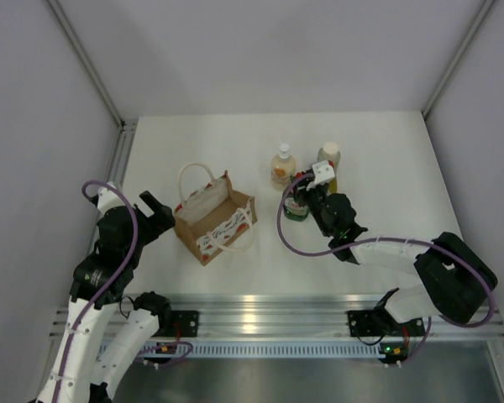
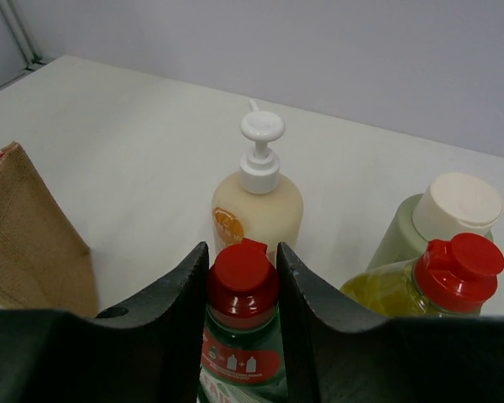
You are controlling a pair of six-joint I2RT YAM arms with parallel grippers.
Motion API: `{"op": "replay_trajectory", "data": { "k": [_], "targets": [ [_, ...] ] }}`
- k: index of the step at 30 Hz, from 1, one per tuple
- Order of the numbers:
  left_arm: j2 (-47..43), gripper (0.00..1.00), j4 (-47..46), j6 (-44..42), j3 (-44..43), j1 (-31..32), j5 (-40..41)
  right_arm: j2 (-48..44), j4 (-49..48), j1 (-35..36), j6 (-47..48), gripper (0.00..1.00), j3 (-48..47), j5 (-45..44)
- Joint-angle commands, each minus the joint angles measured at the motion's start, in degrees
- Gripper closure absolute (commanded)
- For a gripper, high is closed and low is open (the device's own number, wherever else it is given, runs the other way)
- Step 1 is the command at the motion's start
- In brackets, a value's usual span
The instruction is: Take the personal care products out of the canvas bag
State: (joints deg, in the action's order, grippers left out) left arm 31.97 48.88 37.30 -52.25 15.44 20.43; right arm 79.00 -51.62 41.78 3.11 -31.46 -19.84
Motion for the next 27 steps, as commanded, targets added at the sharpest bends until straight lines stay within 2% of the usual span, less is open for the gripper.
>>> {"op": "replay_trajectory", "data": {
  "k": [1, 3, 6, 7, 8, 12, 16, 19, 20, 23, 24, 27],
  "targets": [
    [-0.33, 0.02, -1.51, -0.3, 0.39, 0.12, -0.21, -1.57, -13.33, -0.3, -2.58, 0.74, -0.97, 0.76],
    [-0.24, 0.02, -1.51, -0.3, 0.39, 0.2, -0.12, -1.75, -13.16, -0.3, -2.68, 0.7, -0.62, 1.46],
    [-0.24, 0.02, -1.51, -0.3, 0.39, 0.11, -0.12, -2.1, -12.37, -0.3, -2.68, 0.48, -0.53, 1.73],
    [-0.15, 0.02, -1.51, -0.3, 0.39, 0.11, -0.12, -2.27, -11.76, -0.3, -2.68, 0.35, -0.62, 1.73],
    [-0.15, 0.02, -1.42, -0.3, 0.39, 0.11, -0.12, -2.45, -11.41, -0.3, -2.68, 0.33, -0.79, 1.73],
    [-0.06, 0.02, -1.42, -0.3, 0.31, 0.11, -0.03, -3.85, -8.6, -0.3, -2.68, 0.09, -1.32, 1.91],
    [0.2, 0.02, -1.42, -0.82, 0.22, 0.11, 0.58, -8.15, -2.19, -0.3, -2.24, 0.01, -2.72, 1.03],
    [1.17, 0.02, -1.34, -1.79, -0.4, 0.11, 0.76, -13.25, 13.51, -0.3, -2.68, 0.01, -7.79, -4.4],
    [1.95, 0.02, -1.33, -2.05, -0.66, 0.11, 0.58, -15.7, 23.3, -0.3, -2.68, 0.0, -9.39, -7.38],
    [2.66, 0.02, -1.25, -3.11, -1.63, 0.11, 0.14, -19.84, 37.07, -0.38, -5.66, 0.0, -14.93, -12.14],
    [3.1, 0.02, -1.33, -3.54, -1.89, 0.11, 0.14, -20.98, 44.6, -0.38, -5.92, 0.0, -15.9, -12.68],
    [3.98, 0.02, -1.25, -5.47, -3.38, 0.11, 1.54, -25.73, 57.09, -0.38, -7.68, 0.01, -18.8, -15.4]
  ]
}}
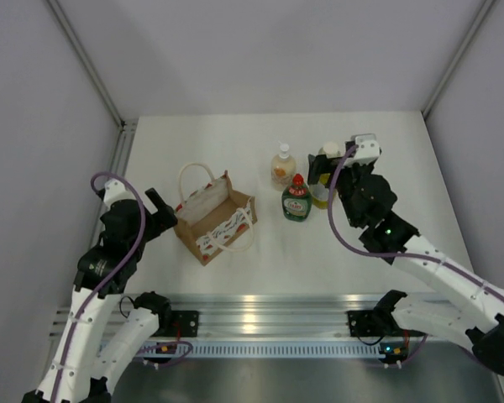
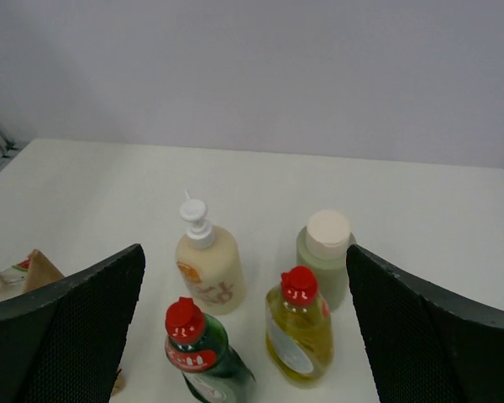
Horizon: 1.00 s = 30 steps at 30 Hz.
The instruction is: Take the personal care products out of the canvas bag
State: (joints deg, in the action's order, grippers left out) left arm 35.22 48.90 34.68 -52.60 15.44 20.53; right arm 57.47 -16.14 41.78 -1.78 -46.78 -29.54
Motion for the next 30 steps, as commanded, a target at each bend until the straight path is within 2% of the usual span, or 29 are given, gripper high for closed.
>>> {"op": "replay_trajectory", "data": {
  "k": [1, 8, 13, 20, 30],
  "targets": [
    [0.99, 0.02, -1.27, -3.38, -3.82, 0.03, 2.05, -6.91, 23.94, -0.38, -2.96, 0.01, -3.66, -6.31],
    [1.34, 0.02, -1.09, -7.43, -7.86, 0.11, 3.2, -14.49, 45.03, -0.47, -7.96, 0.0, -7.09, -12.99],
    [0.29, 0.02, -0.92, -13.92, -9.27, 0.11, -4.61, -18.79, 57.6, -0.47, -12.01, 0.0, -8.23, -14.05],
    [-1.2, 0.02, 3.74, -16.83, -12.27, 0.11, -3.22, -24.07, 67.01, -0.47, -12.98, 0.01, -9.2, -13.79],
    [-4.19, 0.02, 3.74, -16.75, -9.8, 0.11, -2.61, -31.45, 70.19, -0.47, -13.34, 0.01, -11.57, -15.11]
  ]
}}
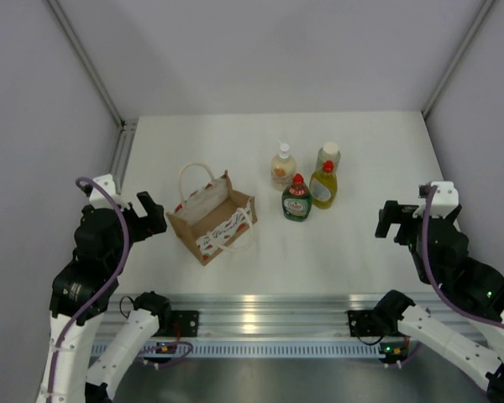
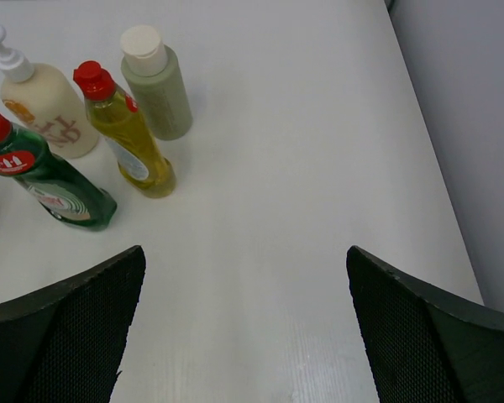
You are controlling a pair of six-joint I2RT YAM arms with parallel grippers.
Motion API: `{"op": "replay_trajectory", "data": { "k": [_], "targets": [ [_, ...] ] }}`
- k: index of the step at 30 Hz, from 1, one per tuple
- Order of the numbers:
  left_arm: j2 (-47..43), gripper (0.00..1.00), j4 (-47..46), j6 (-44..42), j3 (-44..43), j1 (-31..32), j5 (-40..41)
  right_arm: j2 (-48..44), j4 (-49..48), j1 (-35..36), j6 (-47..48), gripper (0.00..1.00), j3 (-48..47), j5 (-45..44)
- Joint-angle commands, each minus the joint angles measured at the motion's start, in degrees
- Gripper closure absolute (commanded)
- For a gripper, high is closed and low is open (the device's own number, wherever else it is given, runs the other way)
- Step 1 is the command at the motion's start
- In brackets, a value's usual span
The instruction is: Take the personal care products out of the canvas bag
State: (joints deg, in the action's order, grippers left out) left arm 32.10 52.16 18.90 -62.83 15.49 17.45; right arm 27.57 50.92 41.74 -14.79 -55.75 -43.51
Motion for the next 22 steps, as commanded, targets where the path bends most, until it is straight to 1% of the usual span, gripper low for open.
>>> {"op": "replay_trajectory", "data": {
  "k": [1, 9, 22],
  "targets": [
    [-1.25, 0.02, 0.48, -0.97, 0.51, 0.07, 0.56, -1.82, 3.14, -0.43, -0.33, 0.01, -2.61, -1.14],
    [-2.65, 0.02, 0.31, -0.26, 0.6, 0.07, 0.83, -2.09, 3.22, -0.43, -0.59, 0.01, -2.53, -1.93],
    [-2.13, 0.02, -0.31, 0.7, 0.34, 0.07, -0.14, -1.21, 2.26, -0.43, -1.39, 0.0, -1.38, -3.34]
  ]
}}
